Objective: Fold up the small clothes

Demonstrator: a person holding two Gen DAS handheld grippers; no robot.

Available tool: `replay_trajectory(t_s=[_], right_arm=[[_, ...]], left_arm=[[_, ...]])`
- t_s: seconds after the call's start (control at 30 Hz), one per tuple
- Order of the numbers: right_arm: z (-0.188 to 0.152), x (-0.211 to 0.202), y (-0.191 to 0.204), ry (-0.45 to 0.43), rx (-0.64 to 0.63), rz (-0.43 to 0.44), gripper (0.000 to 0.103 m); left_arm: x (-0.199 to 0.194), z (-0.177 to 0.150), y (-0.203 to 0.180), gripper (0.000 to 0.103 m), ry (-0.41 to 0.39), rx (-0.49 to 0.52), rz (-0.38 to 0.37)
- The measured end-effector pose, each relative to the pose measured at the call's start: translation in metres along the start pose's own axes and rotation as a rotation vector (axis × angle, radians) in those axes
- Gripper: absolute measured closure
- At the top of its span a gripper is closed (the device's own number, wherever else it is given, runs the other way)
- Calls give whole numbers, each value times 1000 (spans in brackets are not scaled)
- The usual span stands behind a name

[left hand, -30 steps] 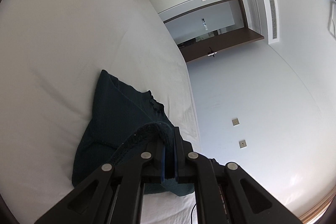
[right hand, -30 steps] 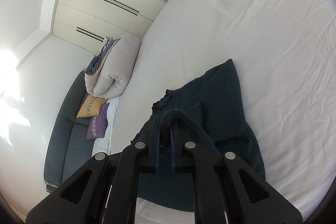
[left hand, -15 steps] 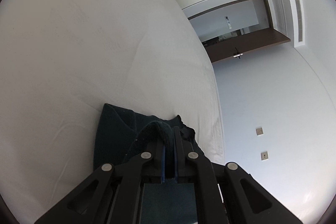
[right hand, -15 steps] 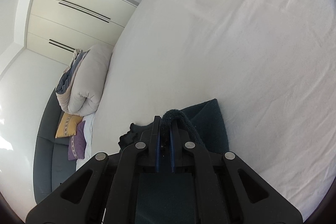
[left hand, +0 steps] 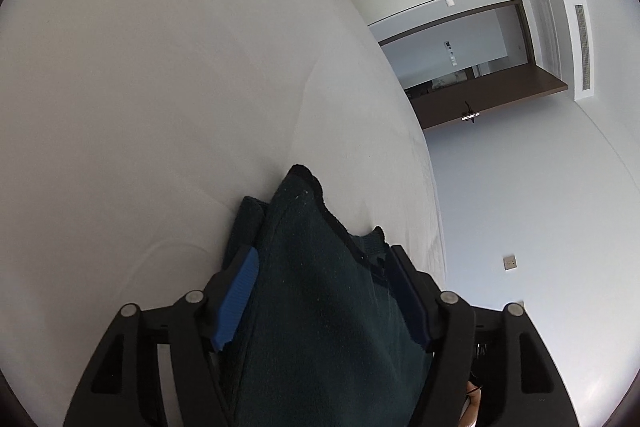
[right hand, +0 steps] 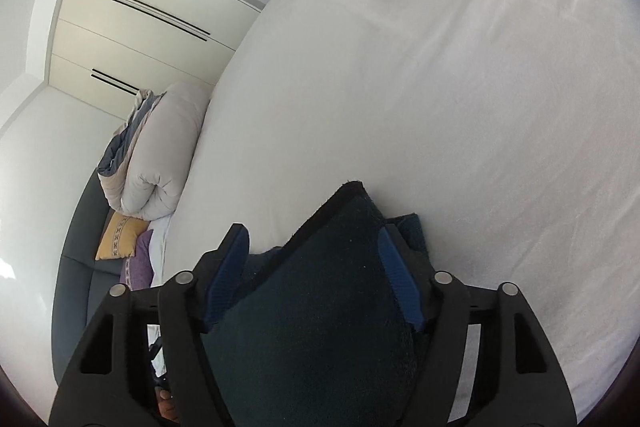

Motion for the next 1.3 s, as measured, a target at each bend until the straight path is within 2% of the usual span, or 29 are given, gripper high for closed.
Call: replay_trajectory(t_s=[0.1, 0.17, 0.27, 0.43, 0.5, 0.63, 0.73, 0.8, 0.83, 0.9, 0.93, 1.0, 1.1, 1.3], right_arm=[[-12, -15, 8, 20, -46, 1, 32], [-32, -34, 10, 30, -93, -31, 32], [-58, -59, 4, 19, -160, -82, 32], [-100, -97, -9, 19, -222, -114, 32], [-111, -103, -13, 47, -228, -94, 32], [-122, -132, -22, 49, -223, -51, 36], [-121, -142, -30, 66, -228, -46, 41], [-123, -142, -33, 88, -219, -39, 43], [-122, -142, -35, 96, -208, -36, 45], [-121, -141, -41, 111, -199, -51, 52], [-119, -141, -45, 119, -197, -58, 52], [-120, -142, -51, 133, -207, -71, 55], [-123, -139, -55, 167, -243, -80, 68], [-126, -124, -60, 229, -283, -123, 68]], left_arm=[[-22, -16, 5, 28, -11, 21, 14], [-37, -28, 9, 28, -17, 57, 47], [-56, -45, 18, 28, -20, 60, 38], [-58, -73, 16, 33, 39, 169, 96], [-59, -81, 12, 34, 56, 202, 91], [-61, -92, 4, 36, 73, 252, 78], [-55, -100, 3, 48, 113, 295, 115], [-53, -102, 5, 65, 124, 298, 129], [-53, -102, 6, 71, 126, 303, 138], [-54, -103, 7, 90, 133, 314, 150], [-56, -103, 6, 93, 134, 323, 152], [-60, -104, 3, 96, 129, 350, 156], [-63, -106, -3, 97, 128, 395, 162], [-67, -109, -6, 97, 122, 405, 140]])
Point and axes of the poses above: each gripper's, at about its wrist camera, not at the fingertips, and x roughly the way its jaws point, y to its left, z to its top, the point moved 4 cm from there along x, roughly the way its jaws point, and after that the axes turned 5 degrees about x, right-handed, at the moved point
